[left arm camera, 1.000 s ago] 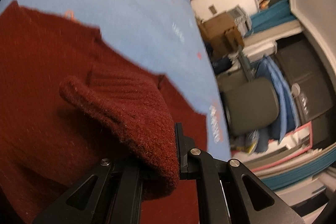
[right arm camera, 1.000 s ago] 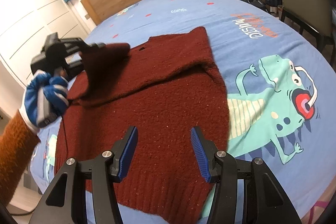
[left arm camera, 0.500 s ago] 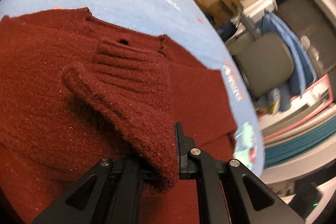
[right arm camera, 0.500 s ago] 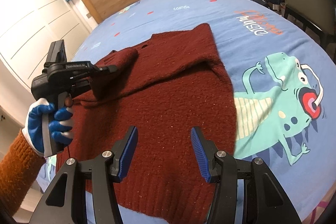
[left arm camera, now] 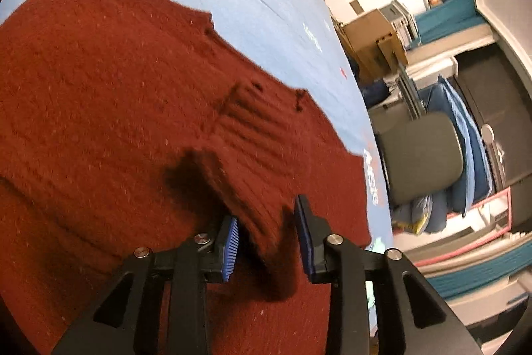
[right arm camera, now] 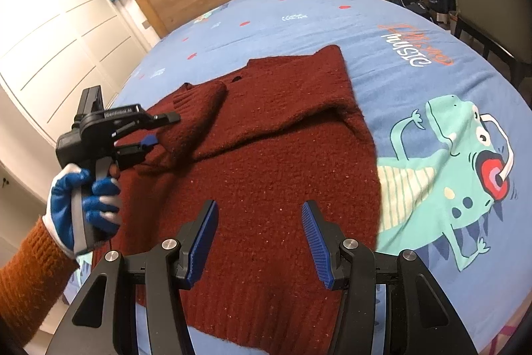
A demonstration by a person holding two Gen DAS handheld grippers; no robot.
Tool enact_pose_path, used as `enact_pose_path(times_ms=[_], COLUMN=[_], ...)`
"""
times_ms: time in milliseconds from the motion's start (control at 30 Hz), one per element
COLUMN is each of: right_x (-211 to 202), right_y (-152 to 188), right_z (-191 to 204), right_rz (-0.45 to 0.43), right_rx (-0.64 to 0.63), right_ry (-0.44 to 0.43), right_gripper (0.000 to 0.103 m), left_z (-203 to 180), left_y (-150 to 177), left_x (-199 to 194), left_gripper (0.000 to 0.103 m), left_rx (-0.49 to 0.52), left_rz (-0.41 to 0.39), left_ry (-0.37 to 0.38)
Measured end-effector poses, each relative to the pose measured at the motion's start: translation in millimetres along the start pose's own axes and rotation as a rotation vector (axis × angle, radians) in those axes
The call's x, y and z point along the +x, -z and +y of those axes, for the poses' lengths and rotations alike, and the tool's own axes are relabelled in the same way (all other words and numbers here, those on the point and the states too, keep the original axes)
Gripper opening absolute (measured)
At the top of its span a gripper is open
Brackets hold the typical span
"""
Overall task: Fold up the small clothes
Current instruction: 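Release the sleeve onto the body and withdraw the left gripper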
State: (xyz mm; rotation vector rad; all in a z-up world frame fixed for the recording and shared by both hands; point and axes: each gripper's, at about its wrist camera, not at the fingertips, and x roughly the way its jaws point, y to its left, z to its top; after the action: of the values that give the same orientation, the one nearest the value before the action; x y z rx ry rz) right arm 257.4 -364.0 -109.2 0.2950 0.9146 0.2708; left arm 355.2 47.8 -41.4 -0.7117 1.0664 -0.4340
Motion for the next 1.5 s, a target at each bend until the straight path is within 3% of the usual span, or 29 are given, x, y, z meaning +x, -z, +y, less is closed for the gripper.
enact_pose_path(times_ms=[67, 100, 233, 400, 500, 633, 800, 867, 933, 1067, 1267, 1367, 1500], right_x=[0.7, 1.3, 2.5, -0.4, -2.2, -3.8, -2.9, -2.0, -1.6, 0.4, 3.7, 4.4, 7.3], right_y=[1.2, 1.7, 3.5, 3.5, 4.0, 4.2, 3.3, 3.1, 3.4, 3.4, 1.9, 0.9, -1.1], right_z=[1.0, 1.0, -1.0, -3.8, -5.5, -8.7, -9.7, -7.3, -3.0, 0.2, 1.8, 5.9, 10.9], right_rz=[0.002, 0.003, 0.006, 0.003, 0.001, 0.000, 0.000, 0.001, 0.002, 0.005, 0.013, 0.014, 0.013], right_rx=[-0.001, -0.002, 0.001, 0.006, 0.008, 0.014, 0.021, 0.017, 0.007, 0.002, -0.003, -0.015, -0.026], right_ry=[-0.003, -0.003, -0.001, 0.004, 0.008, 0.014, 0.016, 0.013, 0.012, 0.011, 0.019, 0.022, 0.022], right_gripper=[0.054, 0.054, 0.054, 0.054, 0.054, 0.054, 0.054, 0.054, 0.054, 0.054, 0.054, 0.054, 0.054], left_z=[-3.2, -7.6, -33.0, -65.6, -78.6, -85.1, -82.5, -76.2, -69.5, -66.2, -70.9, -70.6, -52.5], left_y=[-1.9, -1.9, 6.1, 18.3, 26.9, 38.9, 35.4, 33.7, 37.3, 60.1, 83.1, 75.5, 53.4], left_x=[0.2, 2.6, 12.9, 40.5, 52.8, 42.7, 25.4, 25.0, 30.0, 48.6, 51.7, 35.2, 11.2], left_gripper=[0.012, 0.010, 0.009, 0.009, 0.015, 0.029, 0.033, 0.035, 0.035, 0.035, 0.035, 0.035, 0.035], left_rx=[-0.007, -0.001, 0.050, 0.143, 0.201, 0.267, 0.292, 0.284, 0.296, 0.351, 0.398, 0.427, 0.424], left_rz=[-0.003, 0.004, 0.033, 0.100, 0.136, 0.142, 0.093, 0.070, 0.059, 0.096, 0.132, 0.082, -0.032], left_ry=[0.023, 0.033, 0.079, 0.069, 0.025, 0.069, 0.092, 0.064, -0.013, -0.114, -0.068, -0.097, -0.193])
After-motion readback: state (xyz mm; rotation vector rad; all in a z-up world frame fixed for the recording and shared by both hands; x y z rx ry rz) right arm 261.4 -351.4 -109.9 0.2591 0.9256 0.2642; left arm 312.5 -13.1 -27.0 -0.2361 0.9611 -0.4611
